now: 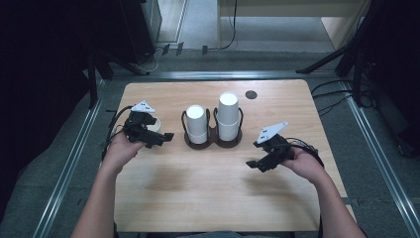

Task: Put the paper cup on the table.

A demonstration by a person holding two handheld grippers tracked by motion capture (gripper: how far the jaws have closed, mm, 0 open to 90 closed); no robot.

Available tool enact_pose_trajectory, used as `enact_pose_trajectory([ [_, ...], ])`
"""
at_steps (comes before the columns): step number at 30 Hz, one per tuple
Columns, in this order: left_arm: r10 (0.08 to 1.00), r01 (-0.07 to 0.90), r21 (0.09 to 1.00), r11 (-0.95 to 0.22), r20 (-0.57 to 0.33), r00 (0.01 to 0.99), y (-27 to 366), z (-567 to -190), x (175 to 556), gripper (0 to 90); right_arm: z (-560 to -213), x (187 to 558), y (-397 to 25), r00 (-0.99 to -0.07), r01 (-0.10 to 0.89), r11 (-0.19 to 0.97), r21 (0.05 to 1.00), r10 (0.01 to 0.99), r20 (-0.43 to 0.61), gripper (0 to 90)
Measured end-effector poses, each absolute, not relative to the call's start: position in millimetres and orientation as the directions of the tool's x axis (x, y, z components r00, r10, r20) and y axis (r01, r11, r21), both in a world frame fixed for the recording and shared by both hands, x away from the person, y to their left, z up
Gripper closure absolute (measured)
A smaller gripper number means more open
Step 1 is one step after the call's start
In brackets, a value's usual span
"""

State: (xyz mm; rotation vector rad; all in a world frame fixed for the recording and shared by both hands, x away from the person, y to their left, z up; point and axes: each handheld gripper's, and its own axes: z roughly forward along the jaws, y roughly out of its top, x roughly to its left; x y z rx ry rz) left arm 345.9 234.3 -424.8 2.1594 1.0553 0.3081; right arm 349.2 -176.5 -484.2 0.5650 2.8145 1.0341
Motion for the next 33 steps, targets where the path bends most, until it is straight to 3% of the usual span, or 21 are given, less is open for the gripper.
enact_pose_trajectory([
  [14, 0.73, 0.59, 0.668, -0.452, -0.103, 0.675, 202, -447, 337, 6.2, -486, 348, -174, -0.933, 0.299, 0.715, 0.632, 0.358, 0.037, 19.9],
  [17, 0.737, 0.57, 0.667, -0.479, -0.047, 0.675, 195, -454, 333, 6.2, -487, 348, -173, -0.934, 0.297, 0.718, 0.629, 0.357, 0.034, 19.8],
  [33, 0.693, 0.59, 0.629, -0.507, -0.11, 0.713, 166, -479, 330, 6.2, -489, 346, -169, -0.939, 0.285, 0.733, 0.618, 0.343, 0.026, 19.9],
])
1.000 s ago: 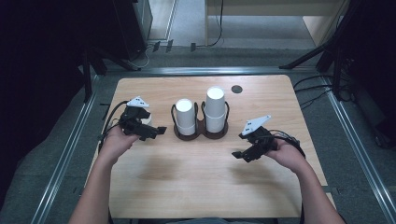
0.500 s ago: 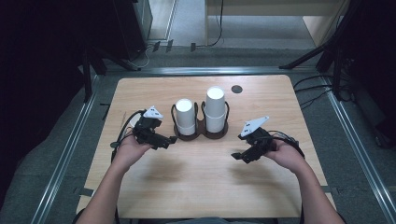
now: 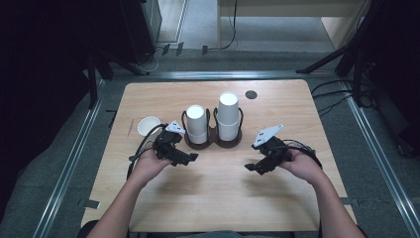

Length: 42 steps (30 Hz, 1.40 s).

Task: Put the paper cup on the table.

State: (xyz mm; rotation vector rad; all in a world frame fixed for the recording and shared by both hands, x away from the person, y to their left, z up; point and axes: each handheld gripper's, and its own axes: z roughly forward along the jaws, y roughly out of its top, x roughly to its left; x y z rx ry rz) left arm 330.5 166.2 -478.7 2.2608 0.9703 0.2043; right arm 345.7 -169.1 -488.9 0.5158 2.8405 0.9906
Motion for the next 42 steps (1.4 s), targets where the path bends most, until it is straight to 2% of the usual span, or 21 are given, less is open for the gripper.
enact_pose_trajectory([
  [11, 0.66, 0.584, 0.602, -0.544, -0.123, 0.742, 146, -492, 327, 6.2, -490, 342, -161, -0.947, 0.267, 0.743, 0.613, 0.321, 0.024, 19.9],
  [20, 0.633, 0.58, 0.621, -0.527, -0.168, 0.756, 130, -493, 323, 6.2, -494, 341, -154, -0.953, 0.252, 0.757, 0.603, 0.301, 0.021, 19.9],
  [42, 0.571, 0.507, 0.631, -0.587, -0.122, 0.812, 103, -493, 315, 6.2, -496, 327, -131, -0.973, 0.198, 0.774, 0.601, 0.231, 0.023, 19.8],
])
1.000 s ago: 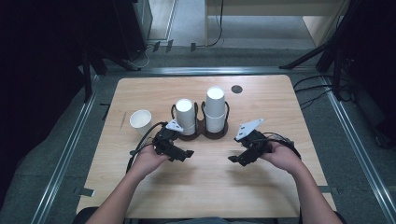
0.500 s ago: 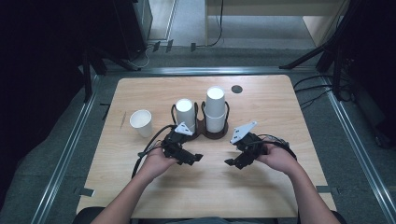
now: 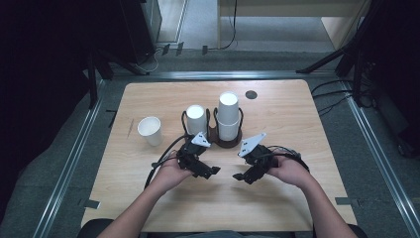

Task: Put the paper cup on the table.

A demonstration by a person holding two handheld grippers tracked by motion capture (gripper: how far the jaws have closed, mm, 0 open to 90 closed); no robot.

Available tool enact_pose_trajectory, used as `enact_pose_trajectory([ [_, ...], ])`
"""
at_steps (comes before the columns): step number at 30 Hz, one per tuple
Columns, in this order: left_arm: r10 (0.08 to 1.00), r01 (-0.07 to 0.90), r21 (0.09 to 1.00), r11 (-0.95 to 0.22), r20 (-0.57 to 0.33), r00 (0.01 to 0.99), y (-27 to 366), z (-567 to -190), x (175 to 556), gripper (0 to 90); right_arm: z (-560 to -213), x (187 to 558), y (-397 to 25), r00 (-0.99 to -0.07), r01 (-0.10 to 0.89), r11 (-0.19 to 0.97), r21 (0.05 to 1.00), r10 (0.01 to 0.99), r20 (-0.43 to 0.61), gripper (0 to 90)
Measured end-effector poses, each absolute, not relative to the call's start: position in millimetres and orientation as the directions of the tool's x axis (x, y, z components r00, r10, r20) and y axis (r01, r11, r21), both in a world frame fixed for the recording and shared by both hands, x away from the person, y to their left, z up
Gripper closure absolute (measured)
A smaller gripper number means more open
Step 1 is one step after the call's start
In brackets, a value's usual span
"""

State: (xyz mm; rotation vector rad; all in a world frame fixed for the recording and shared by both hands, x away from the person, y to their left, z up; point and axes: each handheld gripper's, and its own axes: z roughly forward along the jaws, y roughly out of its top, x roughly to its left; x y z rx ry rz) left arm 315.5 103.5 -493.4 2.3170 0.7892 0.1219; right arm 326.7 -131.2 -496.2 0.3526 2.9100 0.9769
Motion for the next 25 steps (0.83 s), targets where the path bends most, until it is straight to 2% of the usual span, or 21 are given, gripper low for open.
enact_pose_trajectory([
  [25, 0.554, 0.495, 0.626, -0.603, -0.118, 0.824, 100.0, -494.8, 317.1, 6.2, -497.8, 326.7, -132.7, -0.972, 0.199, 0.779, 0.595, 0.235, 0.017, 19.8],
])
